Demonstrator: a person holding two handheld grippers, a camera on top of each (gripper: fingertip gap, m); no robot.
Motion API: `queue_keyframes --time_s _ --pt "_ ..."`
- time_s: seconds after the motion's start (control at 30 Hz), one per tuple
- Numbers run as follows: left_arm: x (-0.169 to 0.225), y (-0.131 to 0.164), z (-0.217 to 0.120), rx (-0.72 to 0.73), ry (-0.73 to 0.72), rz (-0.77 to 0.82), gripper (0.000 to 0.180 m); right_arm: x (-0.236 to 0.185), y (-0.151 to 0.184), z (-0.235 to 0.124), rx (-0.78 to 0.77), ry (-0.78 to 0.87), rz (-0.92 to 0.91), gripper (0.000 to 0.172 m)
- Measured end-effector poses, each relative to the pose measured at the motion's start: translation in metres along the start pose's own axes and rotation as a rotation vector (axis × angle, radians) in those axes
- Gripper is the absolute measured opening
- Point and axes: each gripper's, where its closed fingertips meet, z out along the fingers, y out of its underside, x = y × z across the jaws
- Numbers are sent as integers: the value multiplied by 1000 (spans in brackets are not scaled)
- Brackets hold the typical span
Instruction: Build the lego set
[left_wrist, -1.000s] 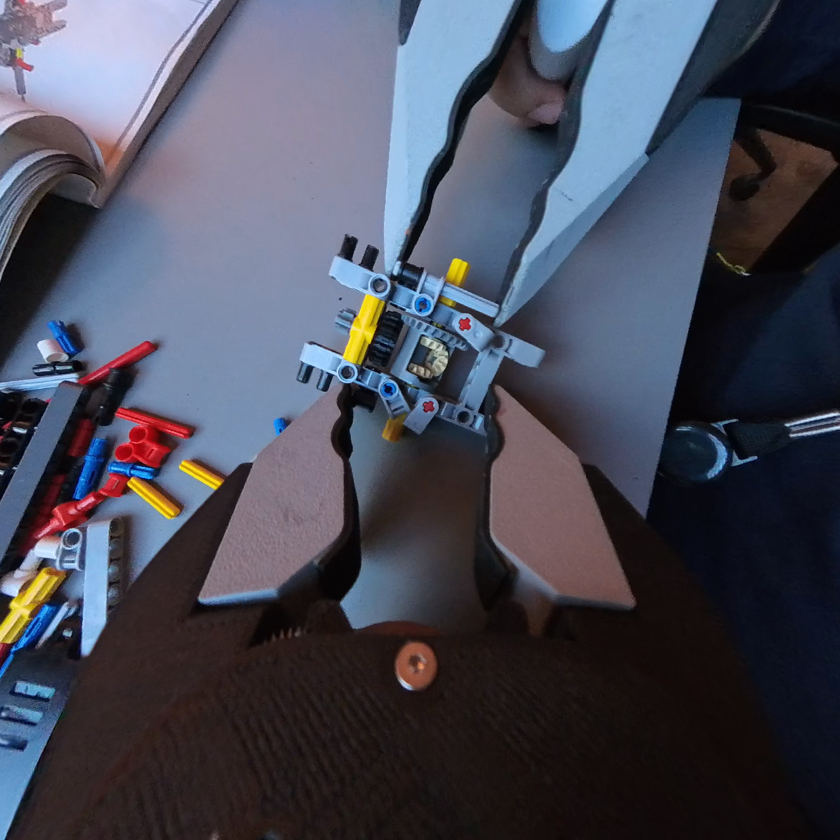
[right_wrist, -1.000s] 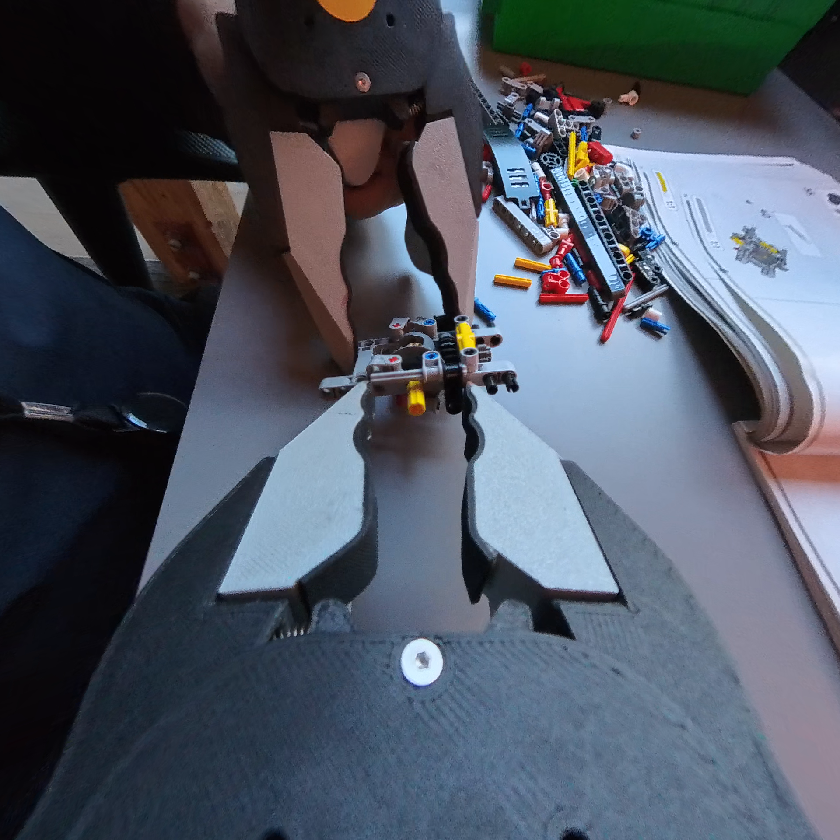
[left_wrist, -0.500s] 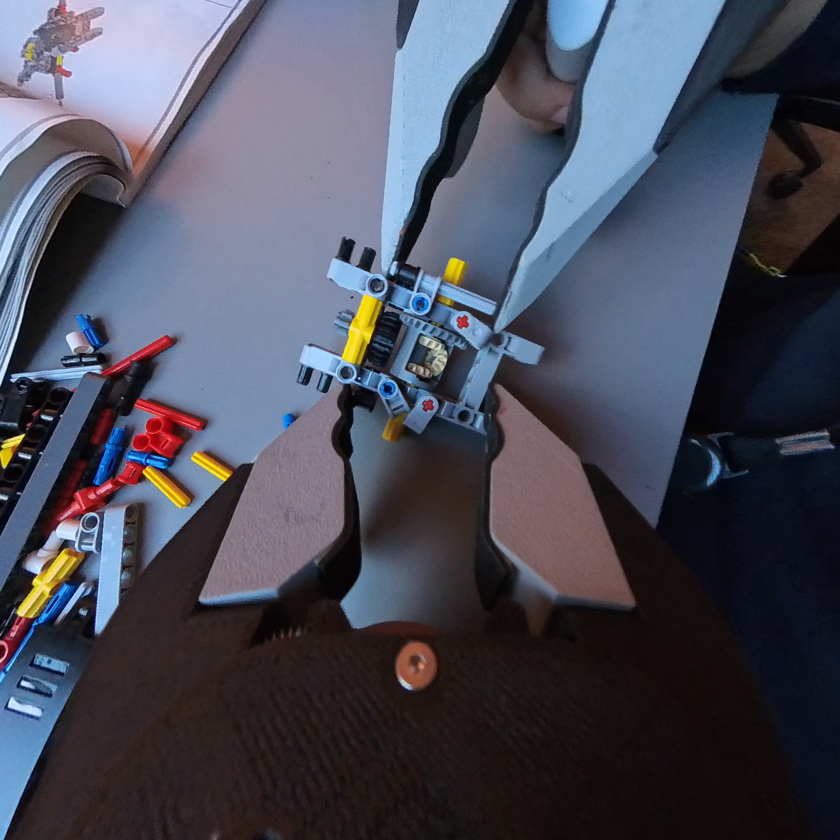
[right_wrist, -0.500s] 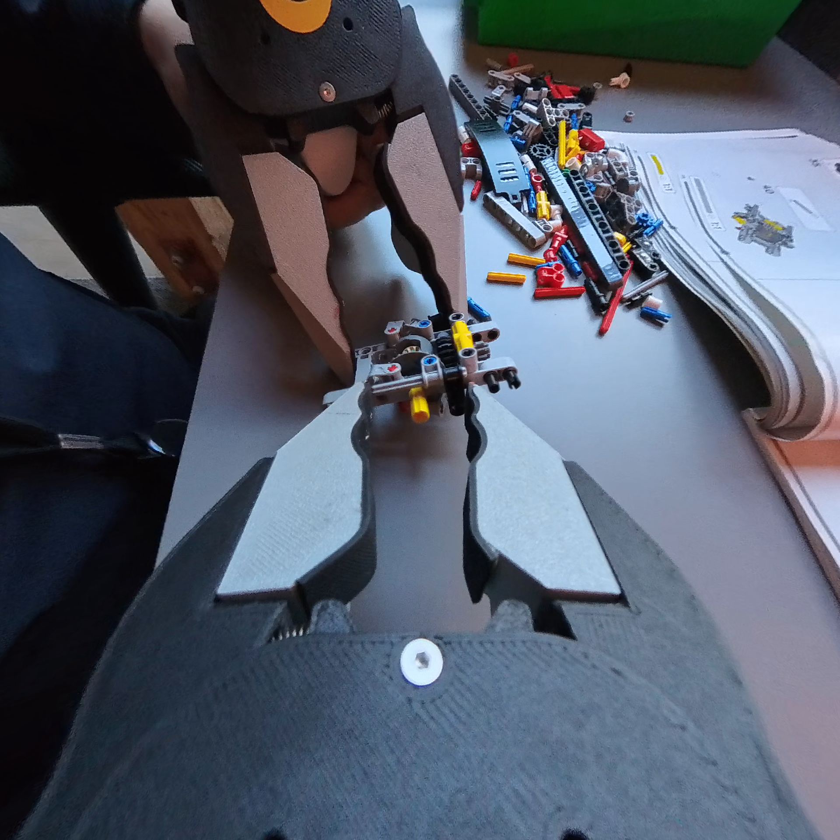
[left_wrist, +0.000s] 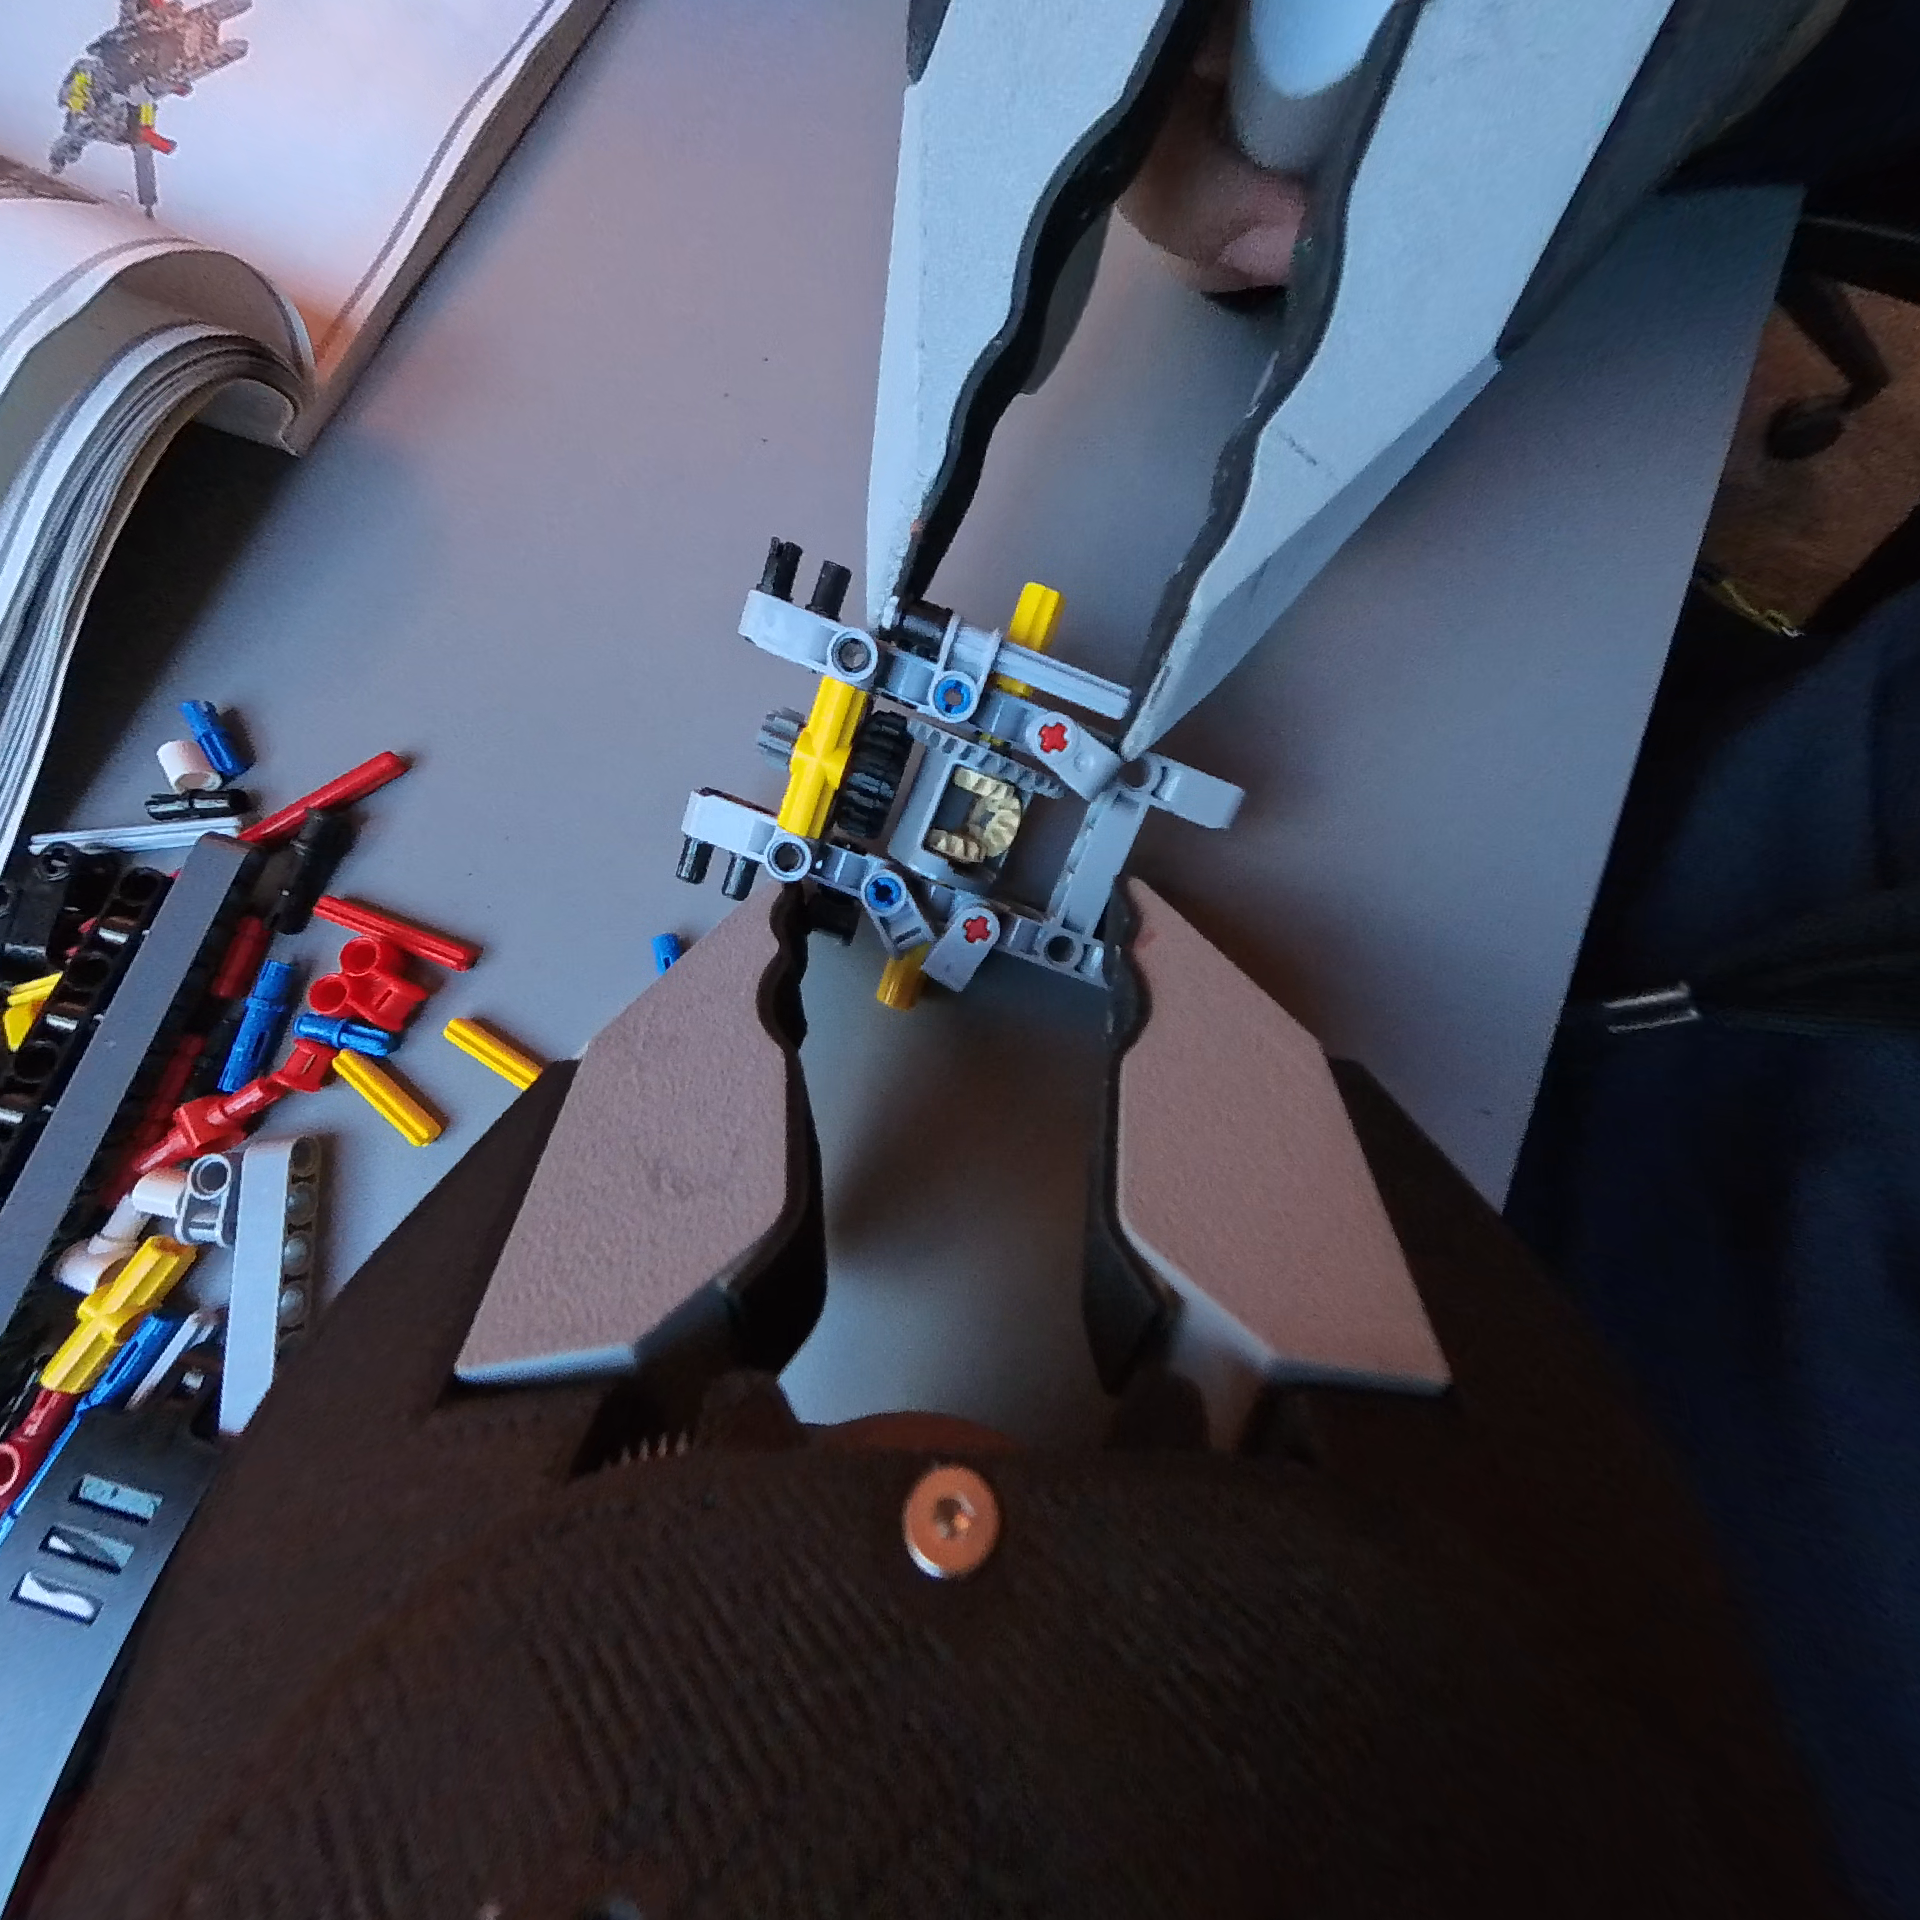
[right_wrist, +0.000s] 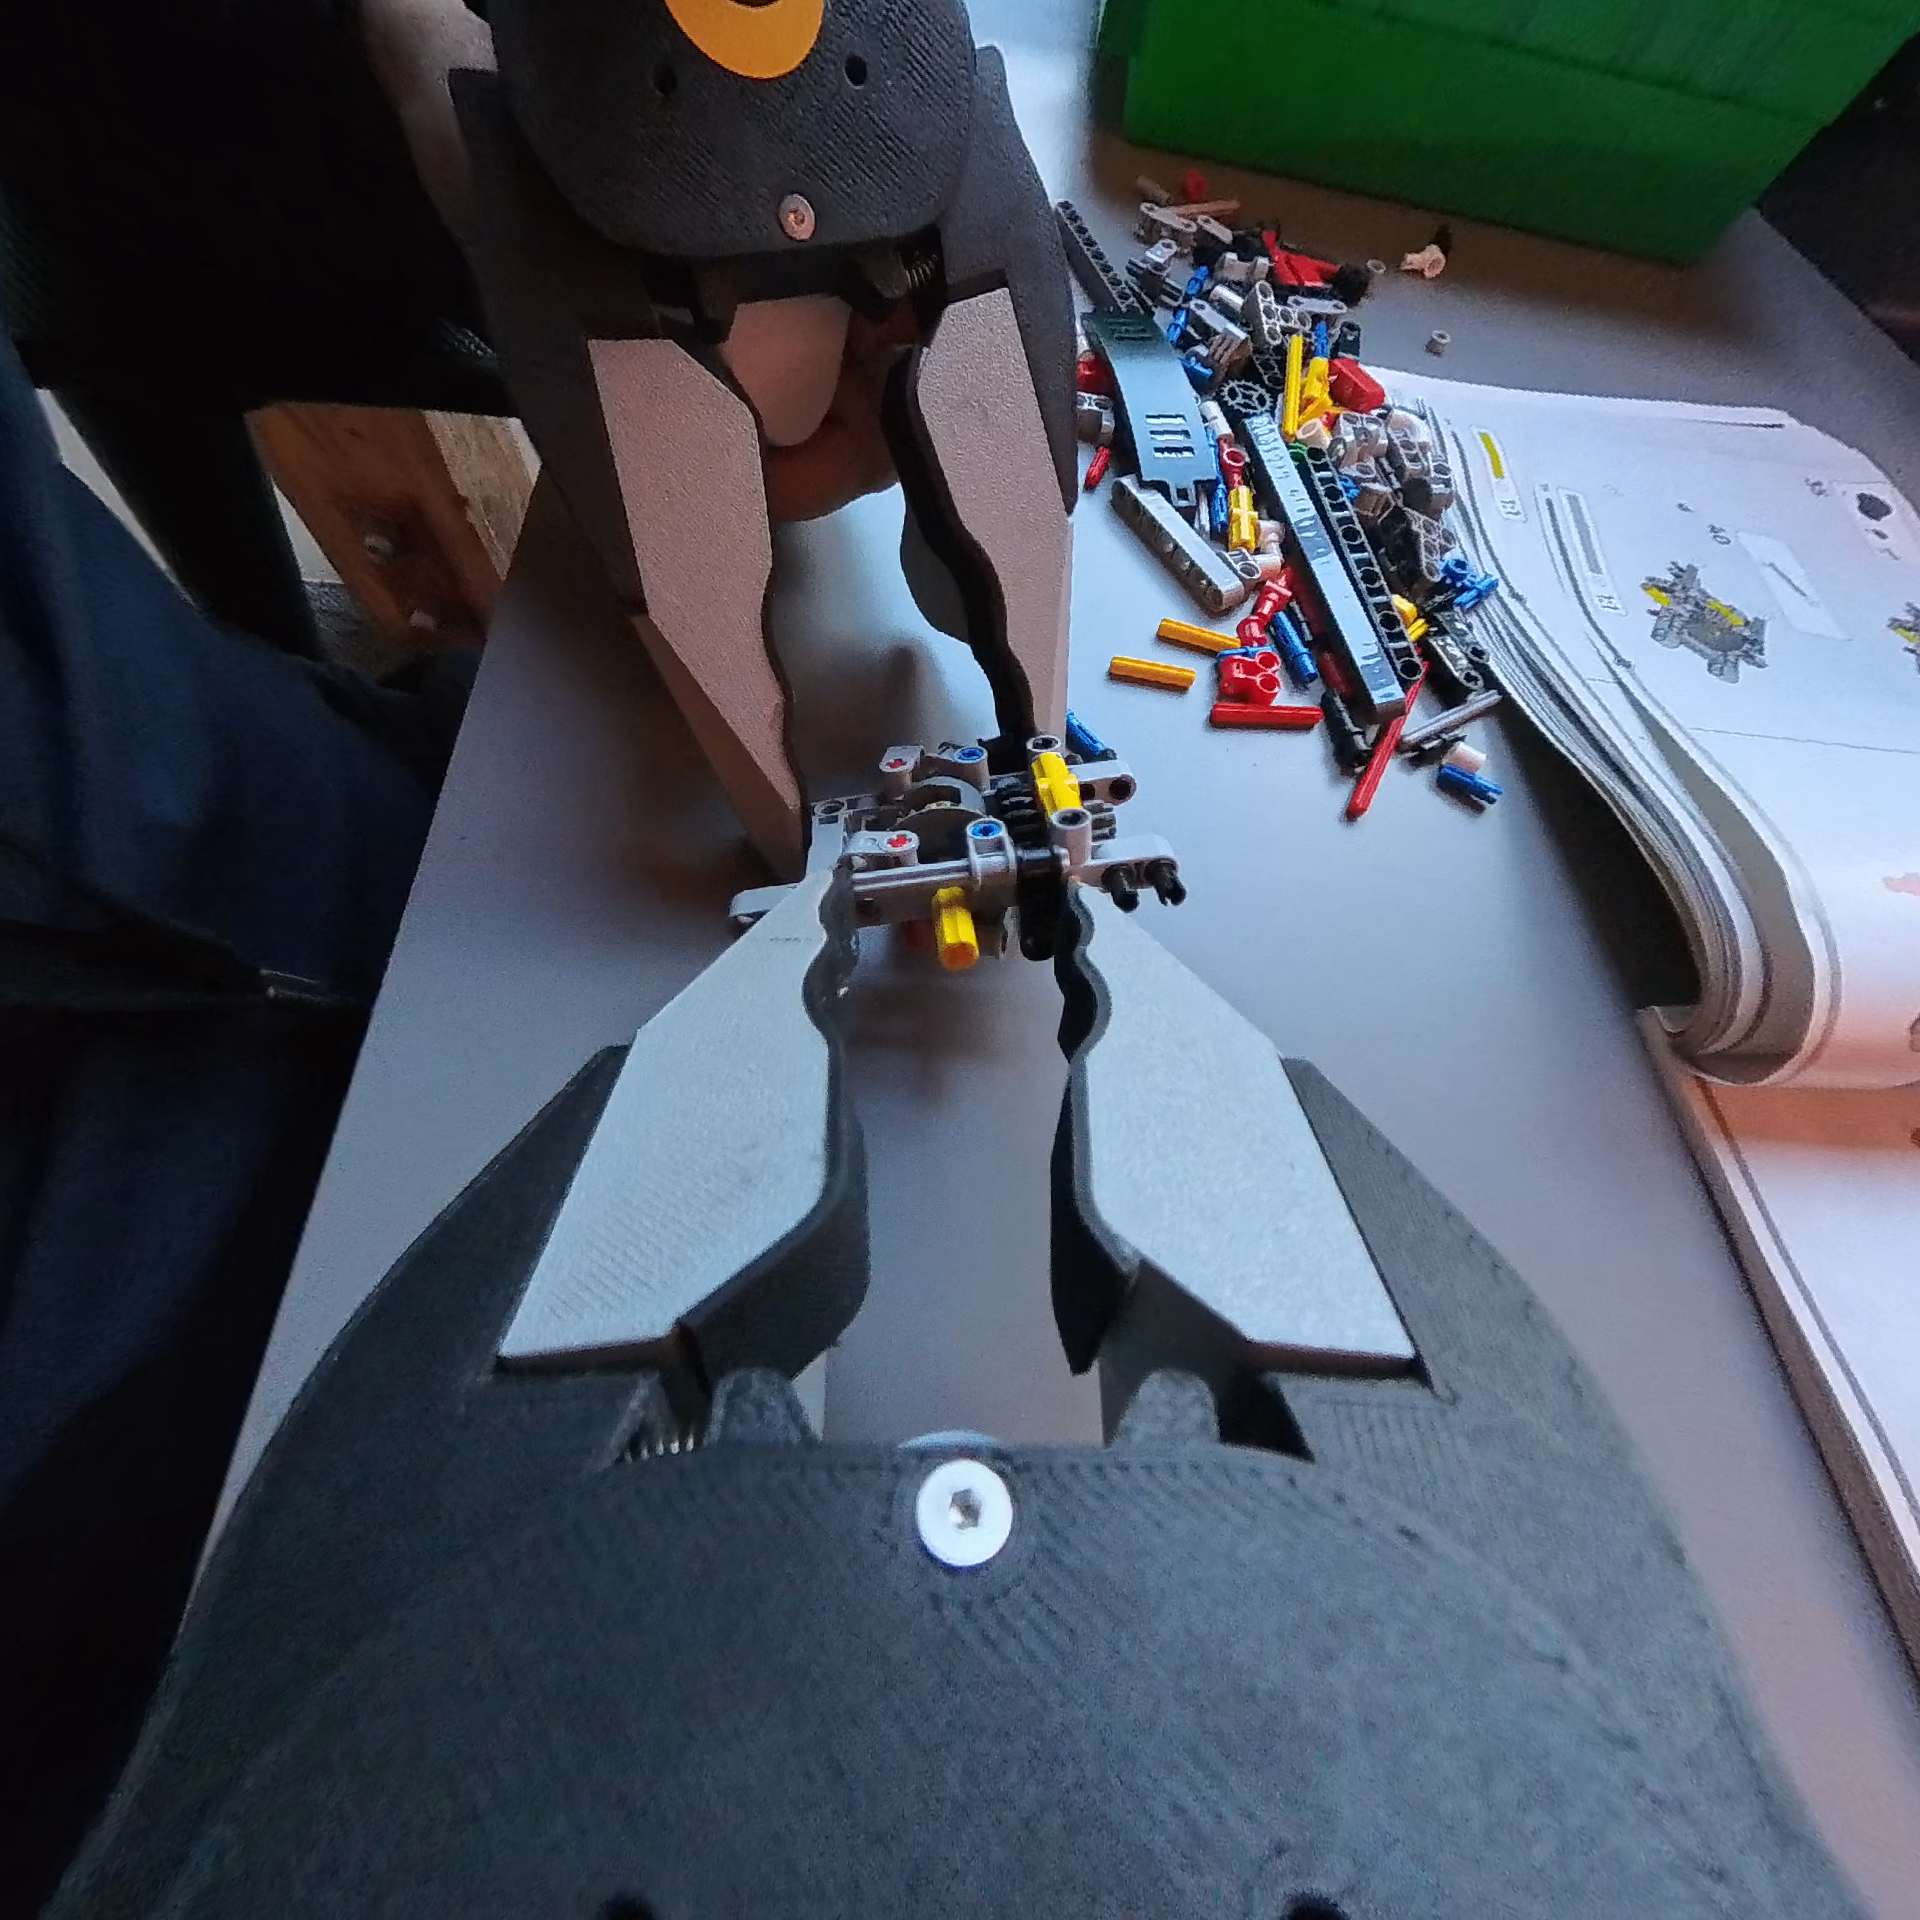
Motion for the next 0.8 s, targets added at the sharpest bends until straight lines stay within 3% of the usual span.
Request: queue_keyframes --time_s 0.6,0.73,0.8 --pt "-1 0 -1 4 -4 -47 56 1 4 0 -15 -78 50 34" --pt "-7 -1 -1 18 -3 -99 56 7 5 4 -12 -157 191 36" --pt "-7 -1 -1 13 -9 -89 56 7 5 4 -13 -123 157 36"
